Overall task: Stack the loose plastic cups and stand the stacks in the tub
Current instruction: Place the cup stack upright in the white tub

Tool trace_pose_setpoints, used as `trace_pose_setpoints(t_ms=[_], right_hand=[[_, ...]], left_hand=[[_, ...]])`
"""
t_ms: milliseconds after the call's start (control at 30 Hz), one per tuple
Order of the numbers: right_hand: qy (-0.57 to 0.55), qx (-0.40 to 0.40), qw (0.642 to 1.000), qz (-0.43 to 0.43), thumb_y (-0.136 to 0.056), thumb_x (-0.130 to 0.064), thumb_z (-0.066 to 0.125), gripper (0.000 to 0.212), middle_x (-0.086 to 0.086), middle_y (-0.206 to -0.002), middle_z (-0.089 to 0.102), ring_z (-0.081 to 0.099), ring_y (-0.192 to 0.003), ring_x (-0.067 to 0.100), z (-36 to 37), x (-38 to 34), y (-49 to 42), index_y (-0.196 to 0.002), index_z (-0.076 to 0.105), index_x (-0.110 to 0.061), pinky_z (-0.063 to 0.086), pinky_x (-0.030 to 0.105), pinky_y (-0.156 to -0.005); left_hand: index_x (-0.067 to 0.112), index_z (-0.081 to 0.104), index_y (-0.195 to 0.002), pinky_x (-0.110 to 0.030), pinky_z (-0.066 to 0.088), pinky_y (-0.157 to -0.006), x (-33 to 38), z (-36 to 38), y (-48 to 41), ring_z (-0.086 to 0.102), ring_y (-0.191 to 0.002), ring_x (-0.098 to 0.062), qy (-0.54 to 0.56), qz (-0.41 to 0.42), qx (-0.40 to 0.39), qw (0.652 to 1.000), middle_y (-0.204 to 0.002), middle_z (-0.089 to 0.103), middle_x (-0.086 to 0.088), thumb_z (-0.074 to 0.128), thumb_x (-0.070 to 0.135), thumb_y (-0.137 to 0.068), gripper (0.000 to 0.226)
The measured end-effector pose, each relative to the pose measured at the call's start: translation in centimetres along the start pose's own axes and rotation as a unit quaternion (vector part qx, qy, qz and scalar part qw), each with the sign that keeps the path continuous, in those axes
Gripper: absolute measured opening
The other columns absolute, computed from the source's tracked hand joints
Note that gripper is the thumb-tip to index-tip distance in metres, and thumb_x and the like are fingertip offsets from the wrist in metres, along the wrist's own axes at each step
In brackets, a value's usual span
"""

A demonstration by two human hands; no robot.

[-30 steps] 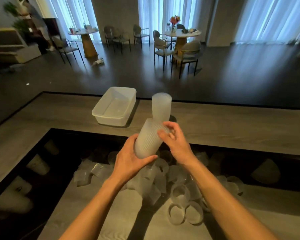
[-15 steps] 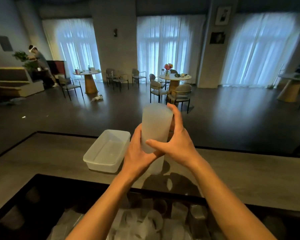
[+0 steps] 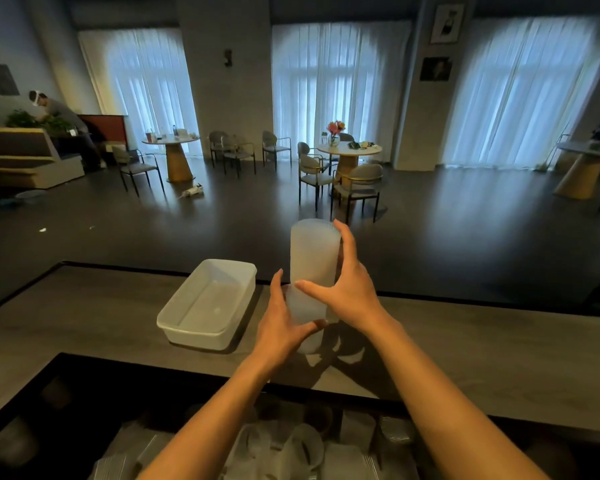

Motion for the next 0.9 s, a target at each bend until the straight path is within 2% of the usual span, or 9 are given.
trace_pose_setpoints(t_ms=[133, 267, 400, 533, 600, 733, 900], right_hand=[[0.018, -0.009, 1.0, 0.002, -0.071, -0.046, 0.085, 0.114, 0.001, -0.146, 0.04, 0.05, -0.123, 0.023, 0.4, 0.0, -0.8, -0.147, 0.0, -0.054, 0.049, 0.054, -0.1], [0.056, -0.046, 0.997, 0.006, -0.069, -0.052, 0.083, 0.116, 0.004, -0.145, 0.043, 0.051, -0.124, 0.026, 0.9, -0.7, -2.3, -0.146, -0.003, -0.054, 0.049, 0.055, -0.098], [0.077, -0.076, 0.994, 0.005, -0.069, -0.053, 0.083, 0.115, 0.003, -0.149, 0.042, 0.051, -0.127, 0.026, 2.0, -0.7, -2.6, -0.147, -0.002, -0.053, 0.049, 0.055, -0.1], [0.045, -0.054, 0.997, 0.028, -0.07, -0.046, 0.085, 0.113, 0.002, -0.143, 0.043, 0.053, -0.122, 0.025, 3.3, 0.4, -1.5, -0.145, 0.001, -0.054, 0.051, 0.055, -0.096], [0.03, -0.051, 0.997, 0.042, -0.072, -0.043, 0.084, 0.113, 0.003, -0.144, 0.04, 0.051, -0.123, 0.026, 3.8, 1.0, -0.8, -0.145, -0.002, -0.055, 0.051, 0.056, -0.097], [0.0, -0.05, 0.997, 0.063, -0.075, -0.037, 0.083, 0.117, 0.005, -0.145, 0.037, 0.048, -0.125, 0.028, 4.3, 1.0, 0.3, -0.144, -0.009, -0.059, 0.049, 0.057, -0.099], [-0.011, -0.018, 0.999, 0.035, -0.073, -0.035, 0.085, 0.12, 0.001, -0.149, 0.033, 0.044, -0.13, 0.024, 3.9, -1.2, -0.1, -0.143, -0.008, -0.063, 0.047, 0.058, -0.101]], left_hand=[[0.035, -0.003, -0.157, -0.051, 0.045, -0.111, -0.9, 0.3, -0.2, 0.047, -0.138, -0.025, 0.005, -0.02, 0.019, 1.0, -0.153, 0.041, -0.004, 0.09, 0.029, -0.073, 0.125], [0.034, 0.005, -0.156, -0.054, 0.045, -0.11, -1.5, 0.4, -0.5, 0.047, -0.136, -0.024, 0.009, -0.02, 0.022, 1.0, -0.15, 0.043, -0.002, 0.09, 0.03, -0.073, 0.119], [0.035, 0.012, -0.152, -0.049, 0.047, -0.109, -2.0, 0.4, -0.5, 0.049, -0.135, -0.021, 0.022, -0.008, 0.029, 0.999, -0.15, 0.044, -0.001, 0.09, 0.031, -0.073, 0.112], [0.034, 0.015, -0.152, -0.047, 0.048, -0.108, -2.6, 0.2, -1.0, 0.049, -0.133, -0.02, 0.035, -0.019, 0.034, 0.999, -0.15, 0.044, 0.0, 0.09, 0.032, -0.073, 0.109], [0.036, 0.022, -0.149, -0.044, 0.049, -0.107, -3.1, 0.1, -1.2, 0.05, -0.131, -0.016, 0.039, -0.011, 0.021, 0.999, -0.147, 0.046, 0.002, 0.089, 0.035, -0.073, 0.101], [0.029, 0.039, -0.14, -0.038, 0.052, -0.102, -4.1, 0.2, -1.4, 0.055, -0.126, -0.014, 0.051, 0.002, -0.009, 0.999, -0.134, 0.055, 0.005, 0.088, 0.037, -0.075, 0.082], [0.034, 0.044, -0.134, -0.028, 0.052, -0.095, -3.0, -2.4, -2.0, 0.056, -0.117, -0.007, 0.058, 0.041, 0.011, 0.997, -0.126, 0.058, 0.012, 0.086, 0.051, -0.07, 0.078]])
Point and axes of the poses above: each hand's wrist, its own y-axis away from the middle knuckle, its own z-axis out of the palm, x = y × z, the point moved 1 cm from there along -y, towards the middle knuckle
